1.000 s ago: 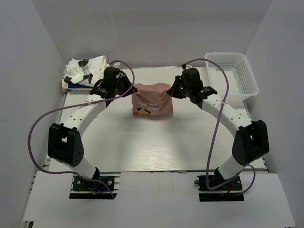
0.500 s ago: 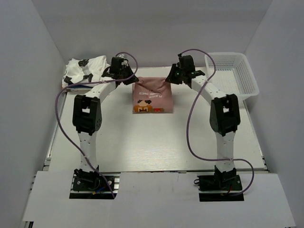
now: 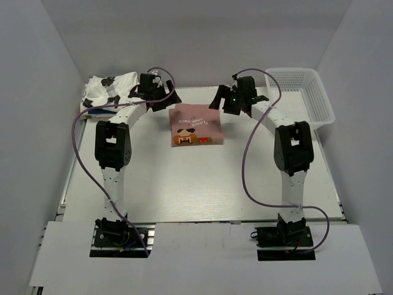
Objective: Fold and stack the t-shirts
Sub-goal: Fold the long partially folded tshirt into a neat square, then put the neatly folded tshirt into the corner of the board with the left arm
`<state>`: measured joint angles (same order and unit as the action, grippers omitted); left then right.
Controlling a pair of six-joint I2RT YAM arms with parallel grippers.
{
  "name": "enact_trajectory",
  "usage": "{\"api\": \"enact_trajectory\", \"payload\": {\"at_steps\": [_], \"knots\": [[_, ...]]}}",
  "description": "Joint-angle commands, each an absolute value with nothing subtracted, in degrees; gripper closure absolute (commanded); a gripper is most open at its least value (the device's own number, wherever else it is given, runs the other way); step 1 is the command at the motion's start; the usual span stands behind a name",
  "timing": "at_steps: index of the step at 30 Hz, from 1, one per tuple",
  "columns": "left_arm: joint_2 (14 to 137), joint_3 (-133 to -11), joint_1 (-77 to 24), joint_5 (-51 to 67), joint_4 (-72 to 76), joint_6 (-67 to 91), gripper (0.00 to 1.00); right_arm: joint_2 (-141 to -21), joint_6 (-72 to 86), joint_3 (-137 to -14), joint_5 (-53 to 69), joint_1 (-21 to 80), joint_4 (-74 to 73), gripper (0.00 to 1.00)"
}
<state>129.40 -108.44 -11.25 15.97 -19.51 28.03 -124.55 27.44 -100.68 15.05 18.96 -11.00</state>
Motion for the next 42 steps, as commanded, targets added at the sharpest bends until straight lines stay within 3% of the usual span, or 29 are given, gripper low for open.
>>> {"api": "enact_trajectory", "payload": {"at_steps": [1, 6, 10, 17, 19, 25, 28, 29, 32, 42], "knots": [[123.93, -104.42, -12.3, 17.49, -23.36, 24.08, 0.0, -112.45, 24.53, -94.08, 15.74, 19.95, -5.45, 0.1], [122.78, -99.06, -12.3, 19.06, -23.99, 21.54, 0.0, -101.1, 22.15, -82.19, 12.92, 20.92, -6.24, 0.1], [127.34, -103.0, -12.83, 18.46, -28.28, 19.69, 0.0, -90.91, 21.54, -72.81, 11.34, 22.06, -6.24, 0.1], [130.42, -102.74, -14.06, 17.93, -30.85, 17.15, 0.0, -77.89, 22.15, -63.12, 5.8, 22.15, -5.71, 0.1], [131.83, -102.22, -14.67, 17.93, -30.85, 17.14, 0.04, -75.95, 22.32, -62.41, 4.93, 22.15, -6.06, 0.1], [138.77, -109.84, -16.6, 19.08, -35.15, 15.83, 0.32, -70.76, 22.15, -58.19, 3.25, 22.06, -5.89, 0.1], [139.31, -111.0, -17.31, 17.14, -36.39, 14.25, 0.53, -68.91, 22.15, -56.69, 1.41, 21.88, -5.54, 0.1], [139.31, -111.79, -17.84, 16.09, -36.39, 14.24, 0.73, -68.47, 21.89, -56.34, 0.97, 21.88, -5.36, 0.1], [138.7, -113.2, -17.84, 11.97, -37.79, 13.62, 1.0, -67.94, 21.62, -55.72, 0.27, 21.89, -5.36, 0.1], [128.33, -118.3, -16.36, -2.63, -36.74, -4.03, 1.0, -64.43, 18.37, -51.95, -6.85, 21.71, -2.55, 0.1]]}}
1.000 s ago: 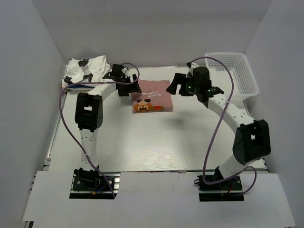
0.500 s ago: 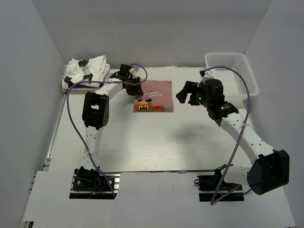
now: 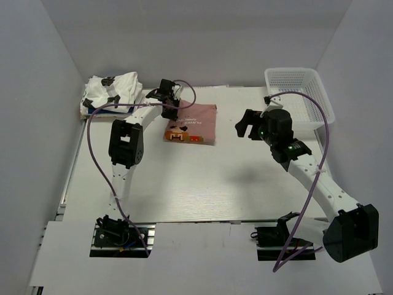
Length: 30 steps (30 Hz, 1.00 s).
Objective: Fold and stack the t-shirts
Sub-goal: Put the neatly folded tshirt into the corner of the board with the left arm
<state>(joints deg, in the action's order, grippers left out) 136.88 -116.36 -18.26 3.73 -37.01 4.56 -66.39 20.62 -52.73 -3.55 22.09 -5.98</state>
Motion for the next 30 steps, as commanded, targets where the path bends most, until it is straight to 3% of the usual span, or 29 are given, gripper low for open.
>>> {"api": "enact_trajectory", "payload": {"at_steps": [1, 8, 30], "knots": [[127.45, -118.3, -16.35, -3.68, -35.52, -4.91, 1.0, -64.42, 17.67, -51.6, -7.64, 21.88, -2.29, 0.1], [122.43, -118.47, -15.12, -11.77, -33.66, -16.69, 1.0, -64.78, 16.0, -50.45, -11.51, 21.62, -1.93, 0.1], [121.82, -135.35, -4.22, -7.48, -39.46, -21.45, 1.0, -70.05, 15.2, -50.89, -11.52, 21.8, -2.9, 0.1]]}}
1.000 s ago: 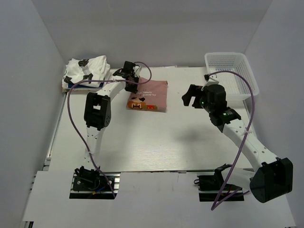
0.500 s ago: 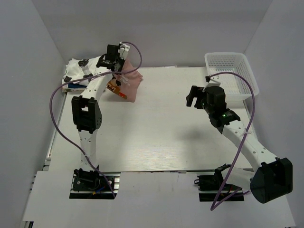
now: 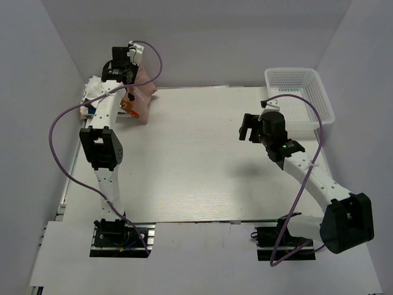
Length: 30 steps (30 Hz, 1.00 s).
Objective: Fold and stack the t-shirts
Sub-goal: Put the neatly folded tshirt into the corner of the board with the left arm
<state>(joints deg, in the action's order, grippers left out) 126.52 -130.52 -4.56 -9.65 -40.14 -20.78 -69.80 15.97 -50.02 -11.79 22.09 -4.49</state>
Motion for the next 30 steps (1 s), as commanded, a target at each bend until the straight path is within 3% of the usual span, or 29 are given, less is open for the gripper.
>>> {"api": "enact_trajectory", "payload": {"at_steps": [1, 17, 22, 30], "knots": [[121.12, -135.35, -3.61, -6.69, -39.46, -21.45, 1.0, -70.4, 15.38, -50.89, -11.43, 21.8, -2.9, 0.1], [117.77, -134.92, 0.43, -6.67, -37.62, -20.83, 1.0, -75.76, 17.4, -52.82, -7.83, 21.97, -3.87, 0.1], [124.08, -135.53, 3.86, -4.84, -35.51, -20.83, 1.0, -78.05, 17.49, -54.05, -7.82, 21.97, -4.65, 0.1], [134.03, -136.33, 8.09, -13.97, -19.71, -19.51, 1.0, -81.91, 17.49, -59.32, -6.42, 21.97, -9.32, 0.1]]}}
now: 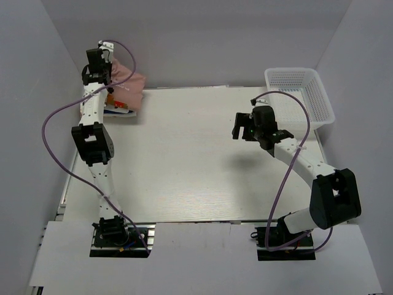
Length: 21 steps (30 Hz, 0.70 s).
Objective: Fold and stack the t-shirts
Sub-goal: Put the neatly folded tshirt into the corner of the board with the left arm
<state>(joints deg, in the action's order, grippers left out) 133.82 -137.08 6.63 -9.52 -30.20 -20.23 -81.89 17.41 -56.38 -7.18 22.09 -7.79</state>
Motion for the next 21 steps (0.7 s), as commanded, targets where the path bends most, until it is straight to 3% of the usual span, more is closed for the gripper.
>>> {"api": "enact_trajectory", "payload": {"at_steps": [1, 11, 12, 13, 14, 15, 21], "knots": [[134.99, -135.62, 8.78, -13.97, -16.73, -19.51, 1.0, -81.48, 17.4, -59.33, -6.07, 22.06, -9.49, 0.1], [138.43, -136.93, 10.37, -13.62, -11.78, -18.9, 0.96, -81.3, 19.33, -58.27, -6.59, 21.97, -10.02, 0.1], [138.43, -136.93, 10.37, -14.58, -11.78, -18.9, 0.83, -81.56, 19.68, -58.45, -6.85, 22.15, -10.19, 0.1], [138.43, -136.93, 10.37, -14.59, -11.78, -18.29, 0.38, -81.56, 19.95, -58.36, -6.77, 22.15, -10.54, 0.1], [138.43, -136.24, 10.89, -15.2, -11.17, -17.5, 0.13, -81.3, 20.21, -58.27, -6.59, 22.24, -10.81, 0.1], [137.73, -135.62, 10.9, -15.21, -11.16, -17.49, 0.0, -81.21, 20.13, -58.18, -6.42, 22.15, -10.81, 0.1], [133.87, -135.62, 10.37, -17.05, -19.3, -8.46, 0.0, -78.14, 20.74, -57.4, -8.78, 22.23, -11.42, 0.1]]}}
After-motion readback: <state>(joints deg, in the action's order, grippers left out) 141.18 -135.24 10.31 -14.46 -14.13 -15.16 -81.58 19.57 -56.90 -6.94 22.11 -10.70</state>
